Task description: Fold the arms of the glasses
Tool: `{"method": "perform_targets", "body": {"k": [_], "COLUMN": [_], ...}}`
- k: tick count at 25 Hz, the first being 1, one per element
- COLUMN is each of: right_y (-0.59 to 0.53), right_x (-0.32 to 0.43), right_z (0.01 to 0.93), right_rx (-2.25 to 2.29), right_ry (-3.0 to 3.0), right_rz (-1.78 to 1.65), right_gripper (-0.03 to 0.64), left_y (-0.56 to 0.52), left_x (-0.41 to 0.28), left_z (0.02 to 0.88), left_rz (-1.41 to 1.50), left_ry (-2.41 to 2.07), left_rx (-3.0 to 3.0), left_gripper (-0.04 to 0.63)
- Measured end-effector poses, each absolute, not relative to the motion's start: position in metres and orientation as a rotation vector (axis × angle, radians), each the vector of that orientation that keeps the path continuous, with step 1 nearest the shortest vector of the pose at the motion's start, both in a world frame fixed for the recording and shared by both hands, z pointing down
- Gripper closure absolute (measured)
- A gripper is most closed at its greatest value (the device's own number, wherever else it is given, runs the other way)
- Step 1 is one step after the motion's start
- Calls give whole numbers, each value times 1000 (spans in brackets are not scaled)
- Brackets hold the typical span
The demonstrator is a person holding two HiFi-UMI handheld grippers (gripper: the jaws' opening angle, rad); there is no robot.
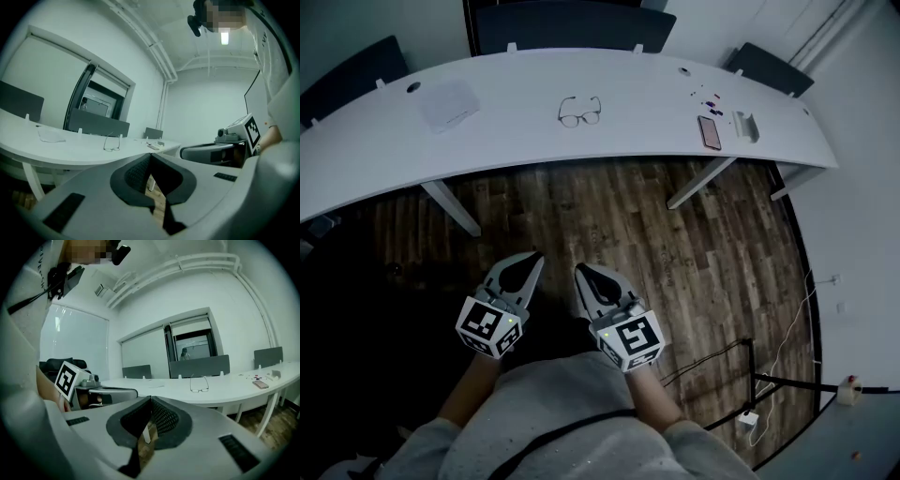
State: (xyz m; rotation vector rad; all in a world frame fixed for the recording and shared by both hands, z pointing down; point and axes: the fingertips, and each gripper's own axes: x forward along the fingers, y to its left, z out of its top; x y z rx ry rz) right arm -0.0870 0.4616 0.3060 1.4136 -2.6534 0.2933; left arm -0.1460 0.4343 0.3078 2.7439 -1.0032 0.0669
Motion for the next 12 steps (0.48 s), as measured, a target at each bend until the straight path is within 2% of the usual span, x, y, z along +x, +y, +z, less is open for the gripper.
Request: {"method": "perform_targets", "body": {"k": [12], "right_y": [368], "right_x": [-76], "right_z": [313], "right_rx": [1396], "right_ry": [-2697], "right_rz": [317], "right_gripper": [597], "left_y": [345], "left_x": [-138], "left_z": [311], "left_rz": [25], "left_ry": [-1077], "left_rx": [2714], "left_gripper": [580]}}
